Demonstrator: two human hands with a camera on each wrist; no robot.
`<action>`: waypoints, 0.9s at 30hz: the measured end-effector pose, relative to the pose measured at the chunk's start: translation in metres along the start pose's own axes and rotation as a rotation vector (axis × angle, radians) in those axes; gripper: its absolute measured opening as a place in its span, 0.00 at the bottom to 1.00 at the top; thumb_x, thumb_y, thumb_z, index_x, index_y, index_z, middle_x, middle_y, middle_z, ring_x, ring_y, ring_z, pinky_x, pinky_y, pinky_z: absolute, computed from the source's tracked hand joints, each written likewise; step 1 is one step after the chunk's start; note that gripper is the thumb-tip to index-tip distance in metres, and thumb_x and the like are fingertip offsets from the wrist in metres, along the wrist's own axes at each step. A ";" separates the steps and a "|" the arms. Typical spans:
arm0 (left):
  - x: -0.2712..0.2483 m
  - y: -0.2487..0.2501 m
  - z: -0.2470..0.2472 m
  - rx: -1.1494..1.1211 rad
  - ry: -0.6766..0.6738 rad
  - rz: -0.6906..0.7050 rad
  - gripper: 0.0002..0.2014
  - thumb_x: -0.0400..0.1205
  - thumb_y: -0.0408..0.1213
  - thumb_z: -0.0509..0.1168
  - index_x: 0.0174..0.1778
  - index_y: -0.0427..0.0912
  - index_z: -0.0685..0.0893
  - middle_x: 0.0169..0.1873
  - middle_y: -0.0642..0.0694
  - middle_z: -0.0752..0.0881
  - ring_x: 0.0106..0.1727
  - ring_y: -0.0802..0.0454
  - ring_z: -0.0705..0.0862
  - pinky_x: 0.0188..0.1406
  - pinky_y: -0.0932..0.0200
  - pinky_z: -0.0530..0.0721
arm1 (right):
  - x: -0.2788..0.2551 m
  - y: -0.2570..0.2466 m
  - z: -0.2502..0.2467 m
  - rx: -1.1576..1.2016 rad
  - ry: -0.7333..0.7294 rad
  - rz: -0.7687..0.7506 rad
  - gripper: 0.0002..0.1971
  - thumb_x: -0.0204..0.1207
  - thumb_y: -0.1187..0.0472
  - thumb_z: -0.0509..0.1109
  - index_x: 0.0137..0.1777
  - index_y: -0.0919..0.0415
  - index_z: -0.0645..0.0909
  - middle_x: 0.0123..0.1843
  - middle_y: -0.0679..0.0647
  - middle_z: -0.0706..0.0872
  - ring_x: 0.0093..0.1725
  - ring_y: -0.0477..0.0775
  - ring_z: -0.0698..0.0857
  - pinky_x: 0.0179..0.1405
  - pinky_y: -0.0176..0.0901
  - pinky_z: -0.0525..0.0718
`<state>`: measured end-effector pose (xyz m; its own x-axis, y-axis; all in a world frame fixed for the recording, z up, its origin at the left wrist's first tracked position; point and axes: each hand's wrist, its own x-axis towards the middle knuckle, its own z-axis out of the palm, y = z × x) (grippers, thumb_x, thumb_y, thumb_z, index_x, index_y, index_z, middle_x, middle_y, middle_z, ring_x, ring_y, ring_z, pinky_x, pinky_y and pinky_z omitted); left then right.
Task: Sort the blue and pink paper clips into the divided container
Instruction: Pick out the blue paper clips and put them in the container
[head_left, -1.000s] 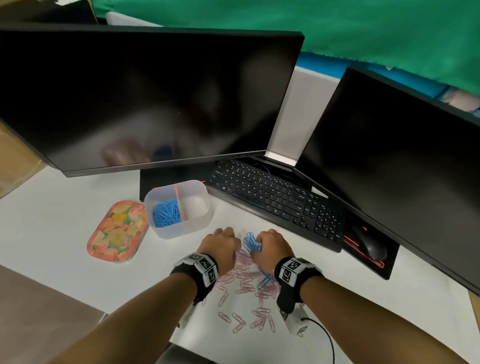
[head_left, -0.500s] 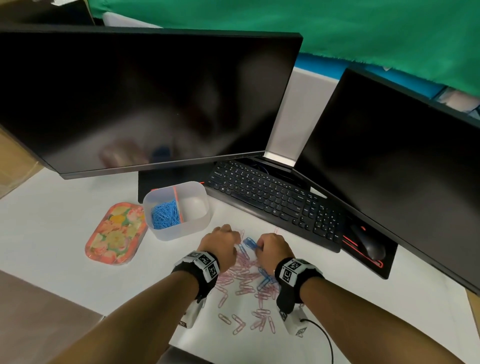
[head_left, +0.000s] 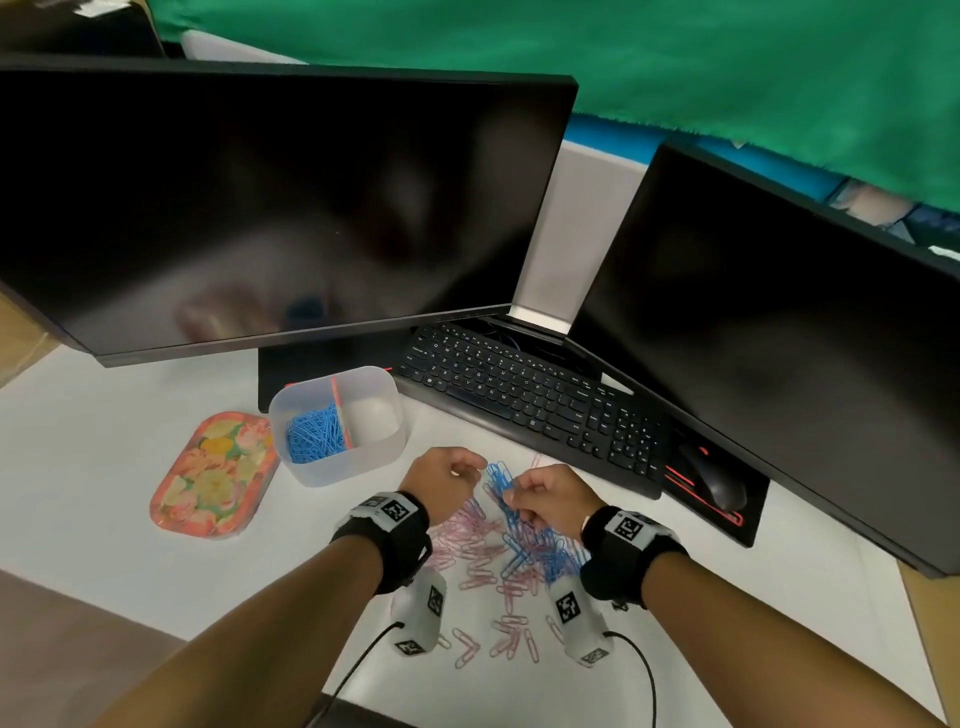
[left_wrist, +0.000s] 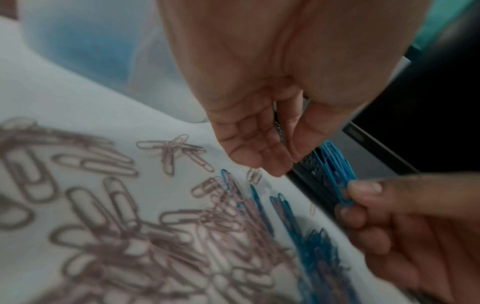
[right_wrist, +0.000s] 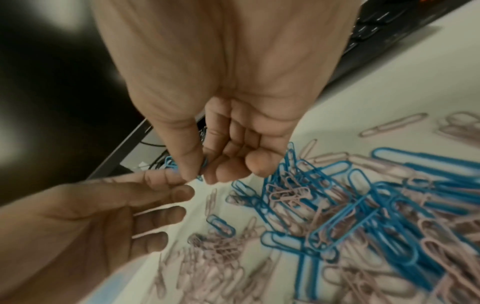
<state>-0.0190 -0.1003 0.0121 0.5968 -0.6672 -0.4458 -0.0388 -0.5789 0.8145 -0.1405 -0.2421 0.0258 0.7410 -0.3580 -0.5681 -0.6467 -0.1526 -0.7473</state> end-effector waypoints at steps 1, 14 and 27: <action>-0.001 0.003 -0.001 -0.151 -0.028 -0.046 0.13 0.81 0.28 0.59 0.52 0.47 0.86 0.47 0.46 0.89 0.45 0.51 0.87 0.39 0.64 0.79 | -0.002 -0.001 -0.002 0.048 -0.025 0.002 0.04 0.74 0.59 0.75 0.40 0.58 0.86 0.30 0.52 0.84 0.30 0.51 0.77 0.31 0.39 0.76; -0.012 0.021 -0.003 -1.122 0.005 -0.348 0.20 0.89 0.45 0.48 0.48 0.34 0.79 0.43 0.33 0.82 0.41 0.41 0.82 0.46 0.48 0.82 | -0.007 -0.049 0.018 0.086 0.033 -0.086 0.03 0.72 0.61 0.76 0.44 0.57 0.88 0.33 0.58 0.88 0.26 0.47 0.80 0.28 0.42 0.79; -0.001 0.003 -0.015 -0.841 0.135 -0.480 0.09 0.75 0.36 0.52 0.29 0.43 0.70 0.23 0.48 0.67 0.20 0.51 0.63 0.23 0.64 0.58 | 0.028 -0.006 0.033 -0.610 0.280 0.003 0.17 0.73 0.59 0.73 0.62 0.60 0.79 0.59 0.56 0.82 0.59 0.57 0.81 0.59 0.45 0.81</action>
<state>-0.0072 -0.0945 0.0203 0.4883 -0.3584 -0.7957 0.7854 -0.2171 0.5797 -0.1101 -0.2203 0.0033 0.7172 -0.5721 -0.3978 -0.6961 -0.6151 -0.3703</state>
